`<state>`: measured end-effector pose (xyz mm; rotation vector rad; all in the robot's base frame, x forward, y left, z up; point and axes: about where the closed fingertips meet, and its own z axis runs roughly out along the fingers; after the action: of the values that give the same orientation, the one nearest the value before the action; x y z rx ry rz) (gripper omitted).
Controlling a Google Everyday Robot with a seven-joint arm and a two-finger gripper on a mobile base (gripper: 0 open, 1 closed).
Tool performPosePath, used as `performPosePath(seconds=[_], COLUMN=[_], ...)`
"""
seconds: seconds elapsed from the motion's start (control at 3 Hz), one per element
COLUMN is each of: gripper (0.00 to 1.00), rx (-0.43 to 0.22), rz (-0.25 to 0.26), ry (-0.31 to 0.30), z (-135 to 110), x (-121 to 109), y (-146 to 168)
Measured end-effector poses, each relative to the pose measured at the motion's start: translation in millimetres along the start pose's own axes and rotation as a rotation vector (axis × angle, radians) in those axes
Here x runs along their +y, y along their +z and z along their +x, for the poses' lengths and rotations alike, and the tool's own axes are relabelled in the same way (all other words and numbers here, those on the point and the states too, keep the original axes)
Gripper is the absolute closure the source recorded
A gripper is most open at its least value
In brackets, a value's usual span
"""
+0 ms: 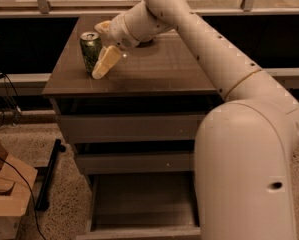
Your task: Place green can into bottom drawer
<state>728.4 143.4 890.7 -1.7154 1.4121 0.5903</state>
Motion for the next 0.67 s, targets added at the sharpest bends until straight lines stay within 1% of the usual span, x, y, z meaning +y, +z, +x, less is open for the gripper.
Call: performPosePath(seconds=[0.33, 0.67], gripper=[0.0, 0.19], rx=[-0.046, -0.077], rz=[-0.022, -0.059], ry=[0.001, 0.01], z=[-11.2, -20.5], x=[-9.5, -12.2], y=[18.8, 34.7])
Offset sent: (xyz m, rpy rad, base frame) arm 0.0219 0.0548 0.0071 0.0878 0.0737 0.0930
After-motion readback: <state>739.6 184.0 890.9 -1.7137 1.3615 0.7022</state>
